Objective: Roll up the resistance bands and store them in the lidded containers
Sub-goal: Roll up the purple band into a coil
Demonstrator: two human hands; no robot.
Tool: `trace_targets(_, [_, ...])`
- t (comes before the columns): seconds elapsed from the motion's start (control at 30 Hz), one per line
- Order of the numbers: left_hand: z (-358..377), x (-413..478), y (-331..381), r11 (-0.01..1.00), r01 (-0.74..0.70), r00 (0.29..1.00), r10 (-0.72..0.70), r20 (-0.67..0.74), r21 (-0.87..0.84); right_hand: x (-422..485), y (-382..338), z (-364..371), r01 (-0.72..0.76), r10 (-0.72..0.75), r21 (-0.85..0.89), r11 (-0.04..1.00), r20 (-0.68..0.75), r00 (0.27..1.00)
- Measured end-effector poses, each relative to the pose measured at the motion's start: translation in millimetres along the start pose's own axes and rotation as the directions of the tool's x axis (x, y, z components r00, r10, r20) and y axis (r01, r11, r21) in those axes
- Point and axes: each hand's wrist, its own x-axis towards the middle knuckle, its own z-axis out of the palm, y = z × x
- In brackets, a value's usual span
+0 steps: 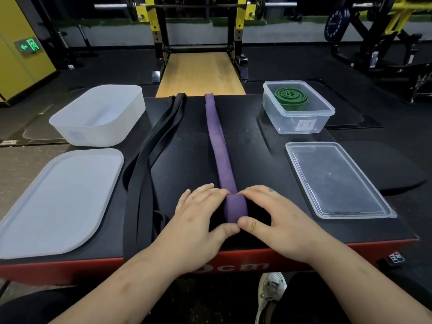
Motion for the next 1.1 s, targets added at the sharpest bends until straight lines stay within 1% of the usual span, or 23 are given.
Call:
trace_targets(0.07, [0.2, 2.8, -1.4, 1.000, 0.018, 1.000, -0.018, -0.003, -0.005, -0.8, 2.2, -1.8, -0.025, 0.025, 0.011, 1.000, 0.017, 1.000])
trace_targets(0.13, [-1.7, 3.2, -1.7, 0.999, 0.036, 0.999, -0.036, 0.001, -0.030, 0.7, 2.8, -1.1, -0.020, 0.020, -0.014, 1.000, 0.030, 0.999])
trace_targets(0.23, [-3.9, -1.6, 1.1, 0.999, 0.024, 0.999, -0.023, 0.029, -0.033, 0.1, 3.3, 1.3, -0.013, 0.014, -0.051, 0.999, 0.028, 1.000])
trace_targets(0.33, [-6.0, -6.6, 3.6, 1.000, 0.025, 0.998, -0.025, 0.063, -0.007, -3.1, 5.0, 1.1, -0.004, 0.006, -0.045, 0.999, 0.036, 0.999])
trace_targets(0.43, [-8.1, -7.2, 2.5, 0.999, 0.022, 0.997, -0.018, 0.080, -0.041, -1.0, 4.0, 0.2, -0.013, 0.015, -0.040, 0.999, 0.034, 0.999])
trace_targets(0.57, [-5.1, -4.7, 0.6, 1.000, 0.013, 0.999, -0.012, 0.033, -0.011, 2.7, 0.9, 3.0, -0.025, 0.026, -0.046, 0.999, 0.019, 0.999])
trace_targets(0.7, [-4.7, -1.8, -0.2, 0.999, 0.030, 0.999, -0.031, -0.018, -0.040, 1.2, 2.3, 1.8, -0.030, 0.030, -0.028, 0.999, 0.036, 0.999])
trace_targets(0.8, [-5.6, -5.5, -0.5, 0.999, 0.018, 1.000, -0.018, 0.008, -0.049, -1.2, 3.2, 3.2, -0.017, 0.019, -0.052, 0.999, 0.036, 0.999])
trace_targets(0.9, [-6.9, -8.9, 0.6, 0.999, 0.004, 0.999, -0.002, 0.054, -0.034, -2.1, 4.8, 3.2, 0.010, -0.009, -0.031, 0.999, 0.039, 0.999])
trace_targets(1.0, [-8.1, -11.4, 1.2, 0.999, -0.008, 0.999, 0.010, 0.053, -0.038, 0.8, 4.0, 0.8, 0.022, -0.021, -0.020, 1.000, 0.027, 0.999])
trace_targets(1.1, [-6.8, -8.9, 2.8, 1.000, 0.007, 1.000, -0.006, 0.025, -0.030, 5.1, 1.5, 3.9, 0.004, -0.003, -0.029, 1.000, 0.015, 1.000])
